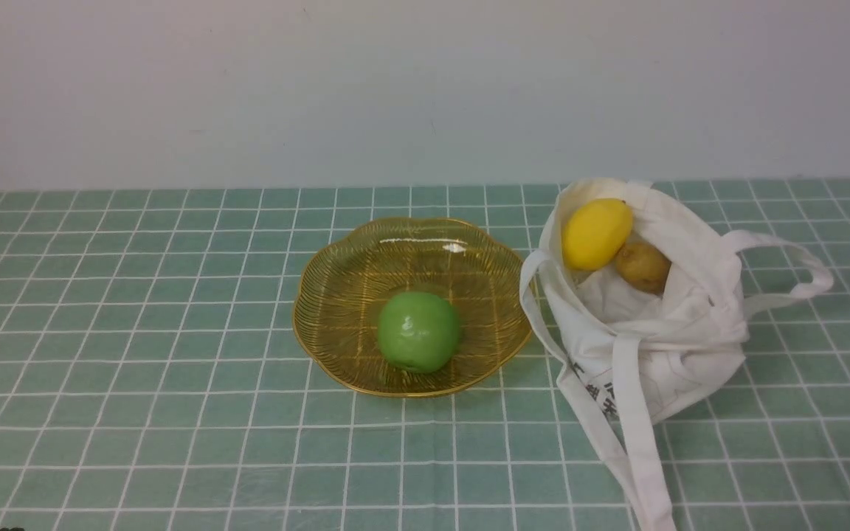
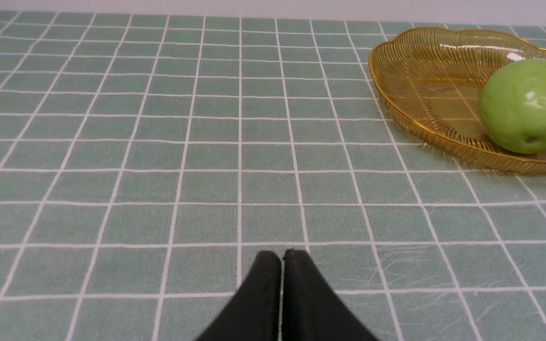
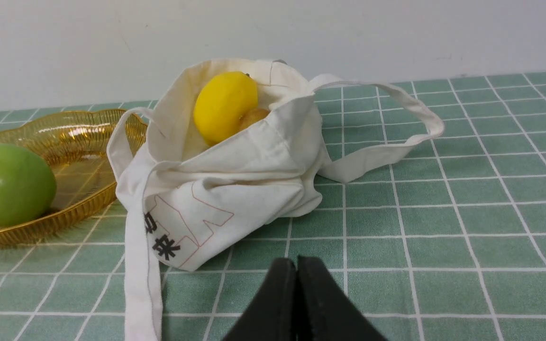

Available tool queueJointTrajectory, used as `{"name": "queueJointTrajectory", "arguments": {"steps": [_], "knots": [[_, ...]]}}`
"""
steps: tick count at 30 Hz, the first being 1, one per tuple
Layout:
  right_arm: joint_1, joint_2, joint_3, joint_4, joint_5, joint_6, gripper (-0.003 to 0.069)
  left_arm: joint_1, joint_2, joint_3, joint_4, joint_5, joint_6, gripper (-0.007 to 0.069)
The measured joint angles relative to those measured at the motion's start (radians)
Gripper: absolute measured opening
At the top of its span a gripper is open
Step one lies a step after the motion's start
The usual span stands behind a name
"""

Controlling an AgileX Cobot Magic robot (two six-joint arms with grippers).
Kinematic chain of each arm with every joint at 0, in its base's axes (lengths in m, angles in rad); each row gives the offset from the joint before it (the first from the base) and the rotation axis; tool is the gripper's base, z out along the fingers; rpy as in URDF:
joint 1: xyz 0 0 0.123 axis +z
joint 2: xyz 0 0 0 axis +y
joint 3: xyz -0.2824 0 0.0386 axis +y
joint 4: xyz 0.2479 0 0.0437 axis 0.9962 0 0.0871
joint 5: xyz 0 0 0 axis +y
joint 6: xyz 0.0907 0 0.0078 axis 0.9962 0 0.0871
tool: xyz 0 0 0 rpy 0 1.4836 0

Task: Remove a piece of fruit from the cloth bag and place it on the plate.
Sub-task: Use the right arm to grab a lemon from the bag

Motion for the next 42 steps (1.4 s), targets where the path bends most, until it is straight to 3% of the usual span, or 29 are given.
{"name": "queueJointTrajectory", "arguments": {"steps": [33, 37, 42], "knots": [[0.0, 0.0, 0.0, 0.021, 0.0, 0.017, -0.0014, 0.0, 0.0, 0.0, 0.0, 0.0, 0.0, -0.0008], [0.0, 0.0, 0.0, 0.155, -0.004, 0.102, -0.0014, 0.0, 0.0, 0.0, 0.0, 0.0, 0.0, -0.0008], [0.0, 0.0, 0.002, 0.548, -0.004, 0.284, -0.0014, 0.0, 0.0, 0.0, 0.0, 0.0, 0.0, -0.0008]]}}
